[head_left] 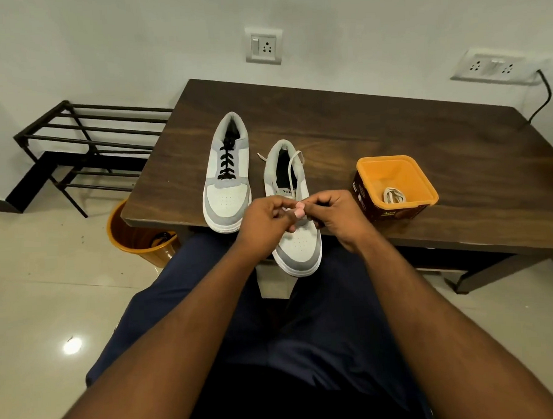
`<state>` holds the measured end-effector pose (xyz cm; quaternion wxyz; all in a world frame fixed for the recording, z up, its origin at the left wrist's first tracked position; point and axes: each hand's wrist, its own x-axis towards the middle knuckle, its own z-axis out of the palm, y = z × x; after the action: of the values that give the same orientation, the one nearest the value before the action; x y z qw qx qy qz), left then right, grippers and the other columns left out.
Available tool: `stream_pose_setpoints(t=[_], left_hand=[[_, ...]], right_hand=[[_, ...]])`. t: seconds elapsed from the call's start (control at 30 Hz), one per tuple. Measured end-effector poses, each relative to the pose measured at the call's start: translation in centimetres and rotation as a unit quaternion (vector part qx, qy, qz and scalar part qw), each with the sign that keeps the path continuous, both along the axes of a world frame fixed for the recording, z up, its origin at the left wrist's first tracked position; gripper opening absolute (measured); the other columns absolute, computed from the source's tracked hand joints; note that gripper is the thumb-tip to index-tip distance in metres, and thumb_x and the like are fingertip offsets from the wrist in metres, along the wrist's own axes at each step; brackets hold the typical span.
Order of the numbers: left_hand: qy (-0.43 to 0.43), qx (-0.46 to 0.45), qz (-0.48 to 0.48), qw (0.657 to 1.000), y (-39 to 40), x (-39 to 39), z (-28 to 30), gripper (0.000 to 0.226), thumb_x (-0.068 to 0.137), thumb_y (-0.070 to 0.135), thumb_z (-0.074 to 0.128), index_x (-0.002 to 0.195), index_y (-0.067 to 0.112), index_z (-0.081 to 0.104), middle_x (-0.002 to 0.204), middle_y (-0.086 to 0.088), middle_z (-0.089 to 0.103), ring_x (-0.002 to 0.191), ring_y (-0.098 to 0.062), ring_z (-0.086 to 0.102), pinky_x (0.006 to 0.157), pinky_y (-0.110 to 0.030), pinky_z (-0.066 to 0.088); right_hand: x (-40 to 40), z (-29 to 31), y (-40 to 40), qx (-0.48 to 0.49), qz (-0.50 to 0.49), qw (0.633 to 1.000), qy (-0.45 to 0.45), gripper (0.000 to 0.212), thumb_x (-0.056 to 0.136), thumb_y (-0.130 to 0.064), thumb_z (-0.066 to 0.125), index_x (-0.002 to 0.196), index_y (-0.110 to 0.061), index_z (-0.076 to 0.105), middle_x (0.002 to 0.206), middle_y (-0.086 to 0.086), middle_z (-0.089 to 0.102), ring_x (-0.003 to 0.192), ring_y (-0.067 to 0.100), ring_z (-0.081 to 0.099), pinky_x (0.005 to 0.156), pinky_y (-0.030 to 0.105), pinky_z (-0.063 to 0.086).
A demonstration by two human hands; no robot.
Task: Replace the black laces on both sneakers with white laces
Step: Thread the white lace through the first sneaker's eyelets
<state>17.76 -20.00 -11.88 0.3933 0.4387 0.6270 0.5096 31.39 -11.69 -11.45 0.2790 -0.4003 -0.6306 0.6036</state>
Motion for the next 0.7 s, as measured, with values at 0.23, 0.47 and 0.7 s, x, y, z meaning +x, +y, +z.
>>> stream_pose_setpoints(t=[0.23, 0.47, 0.7], left_hand=[[0.043, -0.033, 0.082, 0.995, 0.3, -1.8, -2.6, 0.011, 0.092, 0.018, 0.066, 0.088, 0.008, 0.069, 0.065, 0.001, 0.065, 0.052, 0.002, 0.054, 0.057, -0.016, 0.045], [0.089, 0.047, 0.011, 0.995, 2.2, -0.7, -1.7, 0.020, 0.088, 0.022, 0.072, 0.106, 0.014, 0.071, 0.096, 0.005, 0.070, 0.084, -0.008, 0.064, 0.077, -0.020, 0.053], [-0.046, 0.059, 0.018, 0.997, 3.1, -0.6, -2.5, 0.015, 0.084, 0.006, 0.072, 0.096, -0.002, 0.074, 0.082, -0.013, 0.074, 0.071, -0.014, 0.070, 0.065, -0.022, 0.055]], right_hand=[[0.3, -1.8, 0.7, -0.074, -0.037, 0.995, 0.060, 0.012, 0.086, 0.002, 0.065, 0.091, -0.006, 0.073, 0.073, 0.009, 0.070, 0.065, 0.015, 0.064, 0.056, 0.022, 0.053], [-1.0, -1.9, 0.6, -0.043, -0.083, 0.993, 0.078, 0.007, 0.085, -0.006, 0.070, 0.088, -0.001, 0.068, 0.068, 0.012, 0.068, 0.056, 0.017, 0.062, 0.049, 0.024, 0.050], [-1.5, -3.1, 1.0, -0.047, -0.168, 0.982, 0.069, 0.024, 0.084, -0.019, 0.074, 0.068, -0.004, 0.064, 0.056, 0.006, 0.055, 0.049, 0.011, 0.045, 0.045, 0.022, 0.038]])
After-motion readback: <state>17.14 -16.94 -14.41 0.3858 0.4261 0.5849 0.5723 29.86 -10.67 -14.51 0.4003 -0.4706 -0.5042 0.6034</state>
